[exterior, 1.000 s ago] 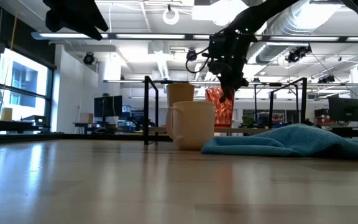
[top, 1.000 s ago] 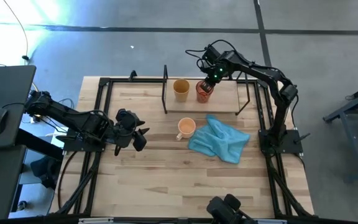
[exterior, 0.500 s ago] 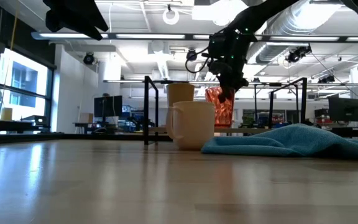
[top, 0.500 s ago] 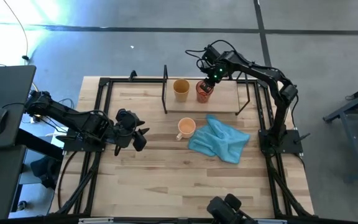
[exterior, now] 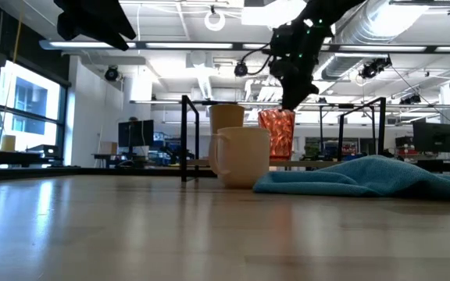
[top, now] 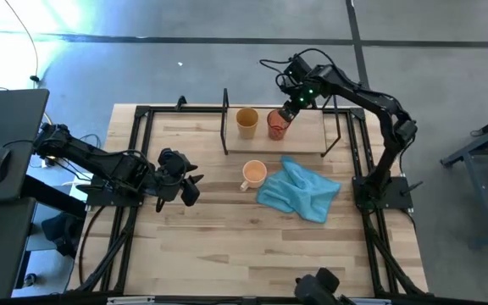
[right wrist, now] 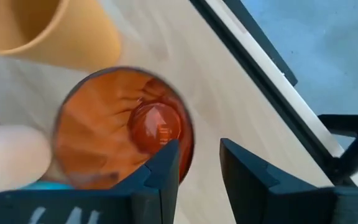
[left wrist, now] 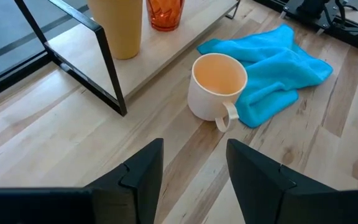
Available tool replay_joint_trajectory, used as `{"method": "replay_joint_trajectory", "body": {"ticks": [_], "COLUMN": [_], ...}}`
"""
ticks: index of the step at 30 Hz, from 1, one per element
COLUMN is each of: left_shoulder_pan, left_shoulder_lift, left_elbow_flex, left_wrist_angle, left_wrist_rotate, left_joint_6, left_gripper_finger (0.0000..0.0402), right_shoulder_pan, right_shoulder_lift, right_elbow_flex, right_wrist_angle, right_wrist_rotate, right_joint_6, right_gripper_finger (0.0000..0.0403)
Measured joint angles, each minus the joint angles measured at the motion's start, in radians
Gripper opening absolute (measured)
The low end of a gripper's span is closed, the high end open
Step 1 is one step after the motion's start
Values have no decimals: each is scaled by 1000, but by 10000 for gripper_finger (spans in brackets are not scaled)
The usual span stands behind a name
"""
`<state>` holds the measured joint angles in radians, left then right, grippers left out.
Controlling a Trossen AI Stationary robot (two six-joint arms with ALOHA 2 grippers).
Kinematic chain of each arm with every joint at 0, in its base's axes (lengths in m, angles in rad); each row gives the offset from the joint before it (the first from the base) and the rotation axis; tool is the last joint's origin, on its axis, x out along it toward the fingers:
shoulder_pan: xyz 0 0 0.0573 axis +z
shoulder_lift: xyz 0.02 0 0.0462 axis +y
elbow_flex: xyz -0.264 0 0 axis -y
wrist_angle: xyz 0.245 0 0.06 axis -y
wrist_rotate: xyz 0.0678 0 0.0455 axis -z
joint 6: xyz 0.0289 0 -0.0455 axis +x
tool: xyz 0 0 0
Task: Stack small to large cups/mugs on shelf
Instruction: Put the light orange mug on the shelf
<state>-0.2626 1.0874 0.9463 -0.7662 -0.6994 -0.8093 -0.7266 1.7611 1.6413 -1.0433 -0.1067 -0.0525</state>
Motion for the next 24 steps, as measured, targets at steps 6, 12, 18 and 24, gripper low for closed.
{"method": "replay_joint_trajectory", "body": {"ticks": [6,12,18,24], "left_shoulder_pan": [0,0,0,0], "left_shoulder_lift": [0,0,5,59], "left_elbow_flex": [0,0,0,1], "left_wrist_angle": [0,2,3,17], "left_wrist_rotate": [0,0,19,38], "left_joint_6": [0,0,0,0], "left_gripper_finger": [165,165,165,165], "right_shoulder_pan": [38,127,265,434], "right_shoulder_lift": [-94,-212,-316,-386], "right_elbow_flex": [0,0,0,0], "right_wrist_angle": [-90,-187,-277,-309], "right_wrist_rotate": [-13,-19,-22,-22], "right_joint_6": [4,57,168,290], "right_gripper_finger": [108,108,108,108]}}
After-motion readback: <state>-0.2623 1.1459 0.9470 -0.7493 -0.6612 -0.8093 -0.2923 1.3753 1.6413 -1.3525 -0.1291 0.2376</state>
